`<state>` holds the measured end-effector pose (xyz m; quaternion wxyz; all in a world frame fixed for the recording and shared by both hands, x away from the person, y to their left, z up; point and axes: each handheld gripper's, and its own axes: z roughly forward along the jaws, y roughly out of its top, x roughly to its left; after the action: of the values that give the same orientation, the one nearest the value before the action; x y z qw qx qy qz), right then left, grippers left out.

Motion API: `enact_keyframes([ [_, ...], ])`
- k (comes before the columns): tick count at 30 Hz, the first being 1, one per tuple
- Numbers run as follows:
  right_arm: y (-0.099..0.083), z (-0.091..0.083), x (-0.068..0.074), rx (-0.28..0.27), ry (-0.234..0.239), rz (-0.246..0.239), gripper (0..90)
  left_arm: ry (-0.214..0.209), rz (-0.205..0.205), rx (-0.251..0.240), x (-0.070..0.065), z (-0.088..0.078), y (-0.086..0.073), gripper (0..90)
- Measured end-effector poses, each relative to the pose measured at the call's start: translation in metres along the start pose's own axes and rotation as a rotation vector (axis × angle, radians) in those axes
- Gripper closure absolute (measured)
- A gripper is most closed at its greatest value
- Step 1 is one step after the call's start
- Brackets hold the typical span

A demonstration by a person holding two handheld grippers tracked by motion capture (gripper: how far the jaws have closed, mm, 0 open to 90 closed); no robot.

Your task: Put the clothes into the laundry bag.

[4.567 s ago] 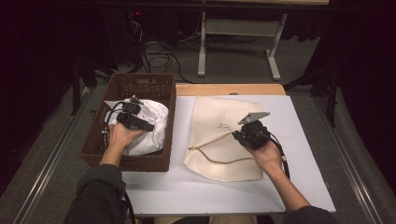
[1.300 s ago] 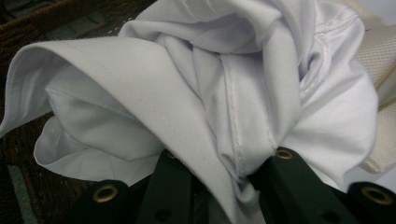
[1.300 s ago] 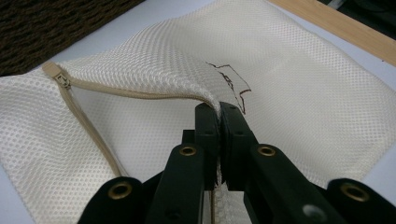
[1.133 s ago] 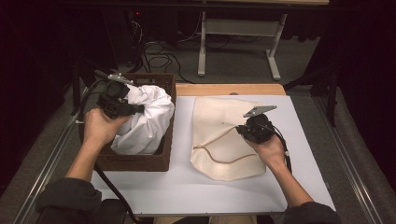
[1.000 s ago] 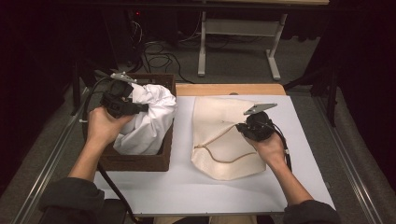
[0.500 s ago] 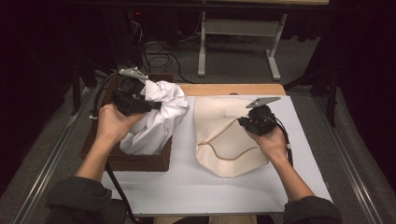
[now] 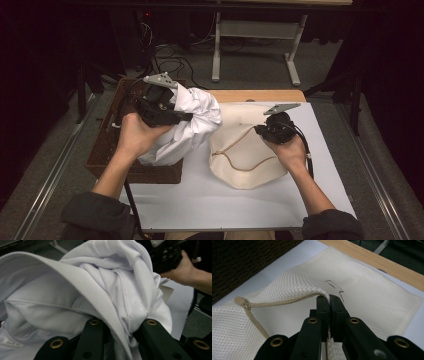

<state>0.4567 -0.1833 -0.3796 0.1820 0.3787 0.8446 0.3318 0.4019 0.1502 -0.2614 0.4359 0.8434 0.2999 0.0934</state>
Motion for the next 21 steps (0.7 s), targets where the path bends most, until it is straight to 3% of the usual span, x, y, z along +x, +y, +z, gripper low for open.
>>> enact_keyframes([
  [8,-0.001,-0.003,-0.004,0.001,-0.003,0.005,88.2,-0.017,0.042,0.026,-0.014,0.014,0.014,78.6],
  [12,-0.002,-0.004,-0.007,0.0,-0.002,0.018,88.2,-0.067,0.067,0.024,-0.025,0.02,0.022,78.5],
  [21,-0.001,-0.004,-0.009,-0.008,-0.004,0.027,88.2,-0.141,0.079,0.036,-0.04,0.036,0.028,78.5],
])
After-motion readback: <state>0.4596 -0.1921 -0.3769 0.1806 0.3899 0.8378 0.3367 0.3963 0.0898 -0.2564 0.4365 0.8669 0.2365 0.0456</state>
